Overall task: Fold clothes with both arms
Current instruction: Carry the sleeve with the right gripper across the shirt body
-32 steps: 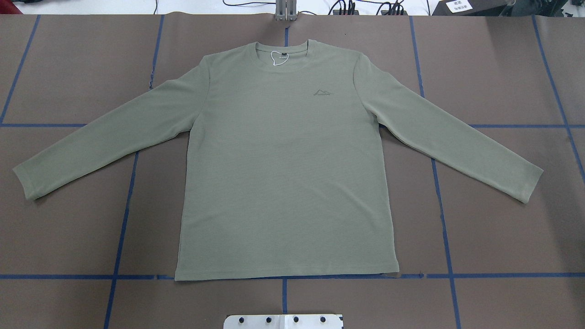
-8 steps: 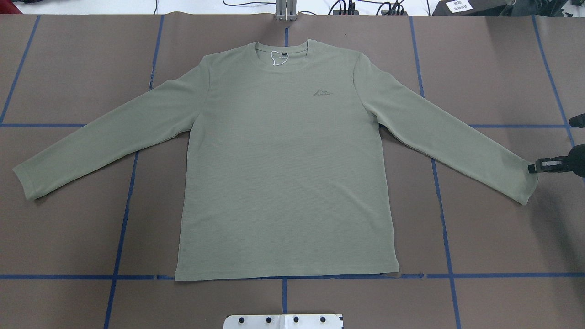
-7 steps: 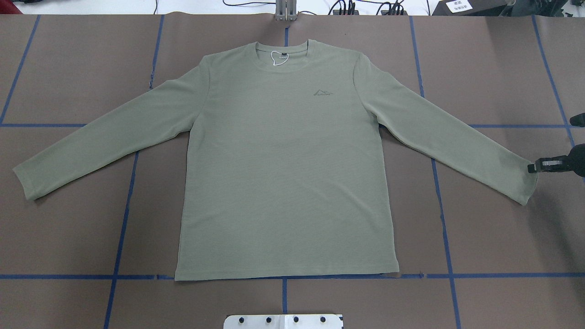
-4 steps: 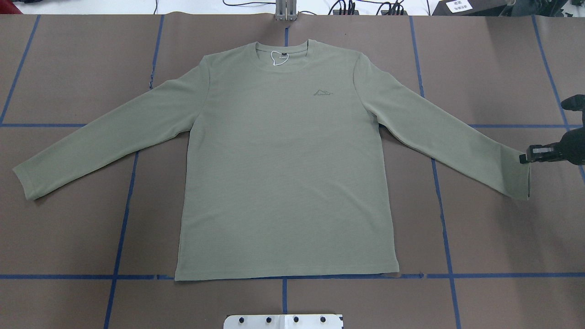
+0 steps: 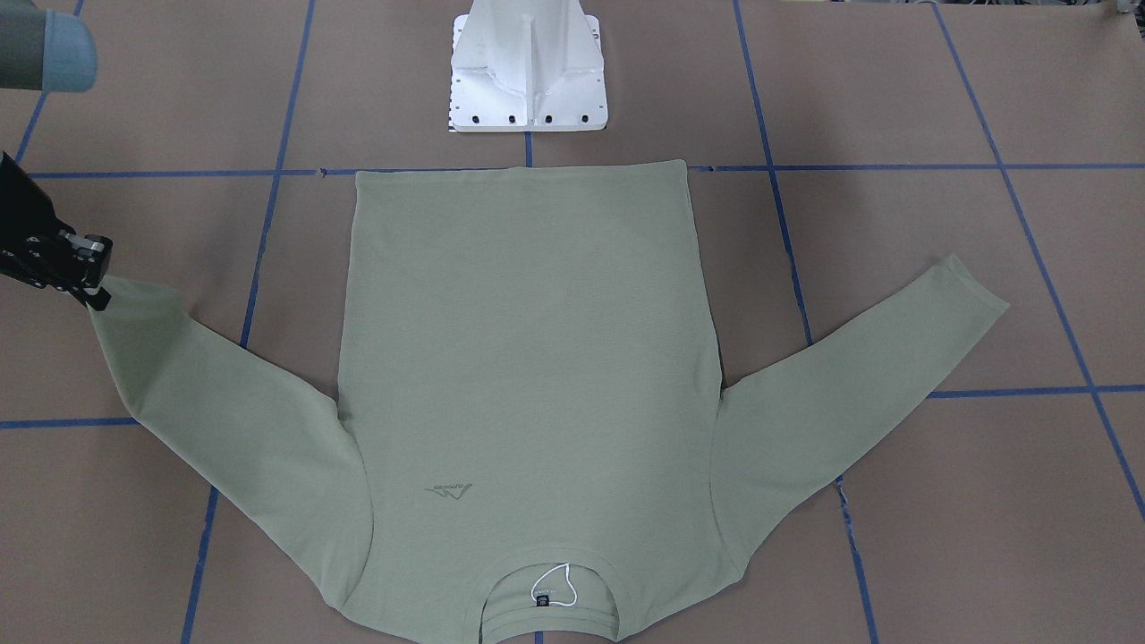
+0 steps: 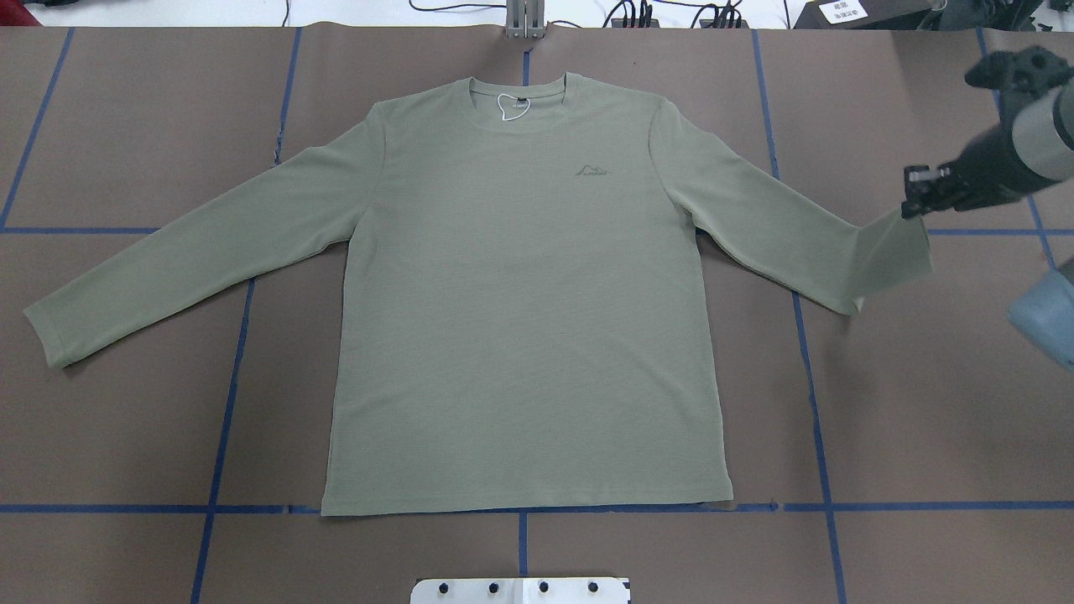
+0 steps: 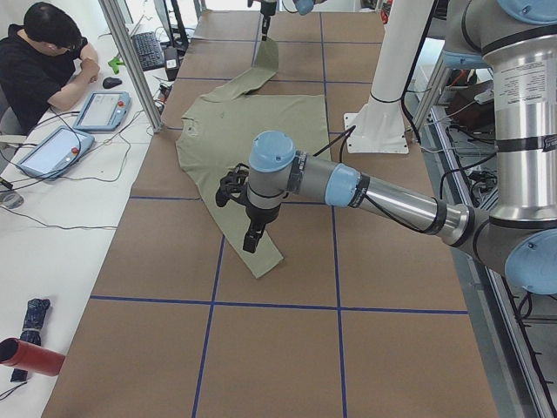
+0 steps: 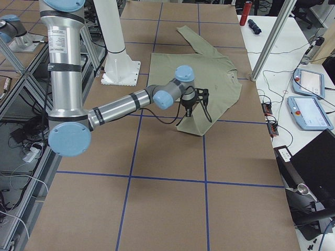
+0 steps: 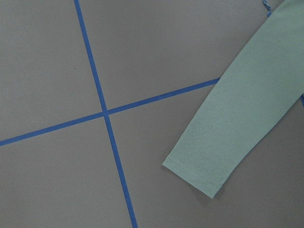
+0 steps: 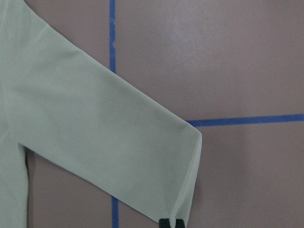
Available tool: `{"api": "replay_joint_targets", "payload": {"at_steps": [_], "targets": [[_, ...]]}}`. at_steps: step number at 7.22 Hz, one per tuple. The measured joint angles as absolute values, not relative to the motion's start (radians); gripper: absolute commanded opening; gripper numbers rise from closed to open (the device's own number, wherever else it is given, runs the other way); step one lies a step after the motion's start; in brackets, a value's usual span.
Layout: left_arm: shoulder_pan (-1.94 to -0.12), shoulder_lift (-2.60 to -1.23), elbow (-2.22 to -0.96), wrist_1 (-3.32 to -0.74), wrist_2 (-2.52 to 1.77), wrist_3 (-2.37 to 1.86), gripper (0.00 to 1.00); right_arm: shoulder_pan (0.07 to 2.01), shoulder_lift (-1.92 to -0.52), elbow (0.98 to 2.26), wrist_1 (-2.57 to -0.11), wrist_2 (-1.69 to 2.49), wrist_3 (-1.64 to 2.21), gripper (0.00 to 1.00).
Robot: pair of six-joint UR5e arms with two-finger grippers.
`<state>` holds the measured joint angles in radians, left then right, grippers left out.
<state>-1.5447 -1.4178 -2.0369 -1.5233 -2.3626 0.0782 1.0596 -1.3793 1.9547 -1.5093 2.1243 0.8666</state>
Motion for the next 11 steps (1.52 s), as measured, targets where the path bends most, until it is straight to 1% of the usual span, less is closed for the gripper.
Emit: {"api": "replay_joint_targets", "payload": {"at_steps": [2,3,4,5,7,8,9,10,11], "targets": [[-1.545,-1.420,-2.034,-1.523,-2.363,0.077,1.00,1.050,-1.102,1.948,-1.832,2.060,0.867,0.00],[-1.545,-1.420,-2.033,-1.523,-2.363,0.077,1.00,1.032,-0.989,1.922,-1.919,2.018,0.870,0.00],[-1.545,-1.419,-2.033,-1.523,-2.363,0.078,1.00,0.997,-0.865,1.859,-1.967,1.966,0.893,0.00],[-1.545,-1.418,-2.032,-1.523,-2.362,0.078,1.00,0.951,-0.724,1.753,-1.988,1.907,0.938,0.00],[-1.545,-1.418,-2.025,-1.524,-2.363,0.078,1.00,0.831,-0.421,1.447,-1.989,1.773,1.037,0.00],[-1.545,-1.418,-2.021,-1.524,-2.363,0.078,1.00,0.762,-0.306,1.303,-1.952,1.694,1.065,0.00],[-1.545,-1.417,-2.020,-1.525,-2.362,0.078,1.00,0.688,-0.243,1.188,-1.857,1.599,1.096,0.00],[-1.545,-1.415,-2.020,-1.525,-2.362,0.079,1.00,0.621,-0.217,1.098,-1.744,1.509,1.136,0.00],[-1.545,-1.412,-2.020,-1.525,-2.362,0.079,1.00,0.573,-0.203,1.035,-1.662,1.452,1.165,0.00]]}}
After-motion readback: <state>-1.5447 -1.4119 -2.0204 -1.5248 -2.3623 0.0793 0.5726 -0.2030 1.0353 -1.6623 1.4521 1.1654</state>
